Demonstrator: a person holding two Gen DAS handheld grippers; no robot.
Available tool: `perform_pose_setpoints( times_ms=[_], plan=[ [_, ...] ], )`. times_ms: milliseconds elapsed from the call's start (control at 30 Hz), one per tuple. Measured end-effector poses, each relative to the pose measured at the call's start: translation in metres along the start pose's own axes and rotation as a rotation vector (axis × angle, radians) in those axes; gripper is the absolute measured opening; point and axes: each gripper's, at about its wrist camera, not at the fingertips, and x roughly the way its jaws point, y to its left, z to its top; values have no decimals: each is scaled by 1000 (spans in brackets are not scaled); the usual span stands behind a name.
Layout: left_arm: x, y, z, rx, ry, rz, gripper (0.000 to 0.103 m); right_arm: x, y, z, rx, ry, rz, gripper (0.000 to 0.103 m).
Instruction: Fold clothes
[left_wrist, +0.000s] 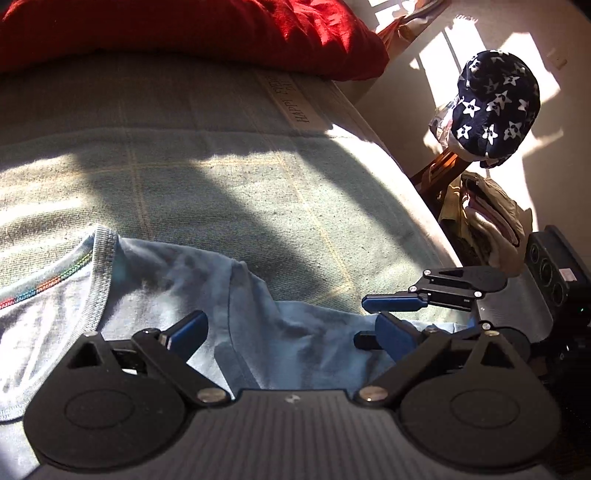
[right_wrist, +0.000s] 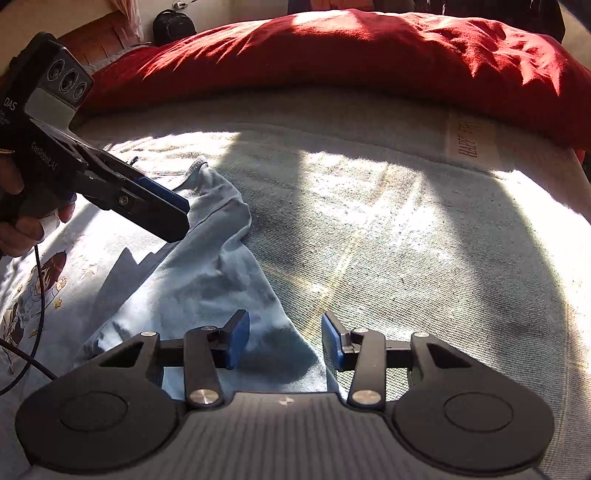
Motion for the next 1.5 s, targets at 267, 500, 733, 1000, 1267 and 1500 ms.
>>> perform_pose_setpoints(
  times_ms=[267,500,733,1000,1267,1500],
  plan=[
    [28,-15,0,87,18,85,96,-11,-14,5,106,-17,-74,15],
    [7,-17,10,39,-68,77,96,-47,16,-17,161,-18,86,18],
    [-8,-35,-9,112,-32,93,96,-38,71,-36,128,13,193,18],
    [-17,-30,-14,42,-64,82,96,-26,75,-20,172,-55,187,18],
    [-20,-30,-25,46,-41,81,96,-16,70,-46,225,33,112,19],
    [-24,-34,-30,71,-30,69,96,-49,66,-49,259,32,66,27]
  ],
)
